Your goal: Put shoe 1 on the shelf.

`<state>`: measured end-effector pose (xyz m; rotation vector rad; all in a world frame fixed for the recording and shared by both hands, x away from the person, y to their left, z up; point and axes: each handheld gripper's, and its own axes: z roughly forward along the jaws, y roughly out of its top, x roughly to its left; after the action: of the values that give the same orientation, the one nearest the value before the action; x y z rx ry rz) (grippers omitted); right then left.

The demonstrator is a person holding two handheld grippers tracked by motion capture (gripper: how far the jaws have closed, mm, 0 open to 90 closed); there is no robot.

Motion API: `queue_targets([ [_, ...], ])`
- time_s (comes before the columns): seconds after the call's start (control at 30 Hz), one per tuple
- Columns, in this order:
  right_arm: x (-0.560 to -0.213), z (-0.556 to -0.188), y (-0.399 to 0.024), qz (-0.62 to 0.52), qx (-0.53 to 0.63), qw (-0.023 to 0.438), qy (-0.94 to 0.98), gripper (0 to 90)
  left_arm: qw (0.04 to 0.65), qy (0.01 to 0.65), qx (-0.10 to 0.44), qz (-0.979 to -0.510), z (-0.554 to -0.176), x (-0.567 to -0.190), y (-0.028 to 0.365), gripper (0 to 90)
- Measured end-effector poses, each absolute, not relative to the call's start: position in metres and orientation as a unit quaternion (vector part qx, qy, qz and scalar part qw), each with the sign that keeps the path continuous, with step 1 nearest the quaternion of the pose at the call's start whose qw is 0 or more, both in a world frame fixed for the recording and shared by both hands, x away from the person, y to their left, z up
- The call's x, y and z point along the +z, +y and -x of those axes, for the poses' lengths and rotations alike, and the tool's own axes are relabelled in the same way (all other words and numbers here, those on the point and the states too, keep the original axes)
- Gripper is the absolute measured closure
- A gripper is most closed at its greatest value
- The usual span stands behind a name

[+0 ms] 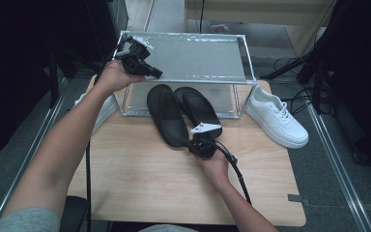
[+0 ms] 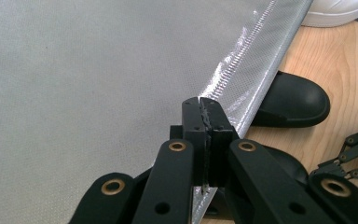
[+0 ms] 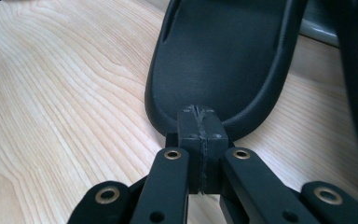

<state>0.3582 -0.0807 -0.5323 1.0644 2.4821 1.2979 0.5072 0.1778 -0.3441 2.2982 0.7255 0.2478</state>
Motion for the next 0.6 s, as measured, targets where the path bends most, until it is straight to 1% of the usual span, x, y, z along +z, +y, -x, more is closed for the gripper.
queue_targets([
  [0.27,-0.533,-0.364,-0.068,-0.356,0.434,0.078,0.824,90.0,0.348,0.279,0.104,-0.889,-0.505,-0.344,0.176,90.0],
  [0.6,-0.534,-0.374,-0.049,-0.359,0.439,0.078,0.820,90.0,0.351,0.281,0.099,-0.888,-0.506,-0.344,0.177,90.0],
])
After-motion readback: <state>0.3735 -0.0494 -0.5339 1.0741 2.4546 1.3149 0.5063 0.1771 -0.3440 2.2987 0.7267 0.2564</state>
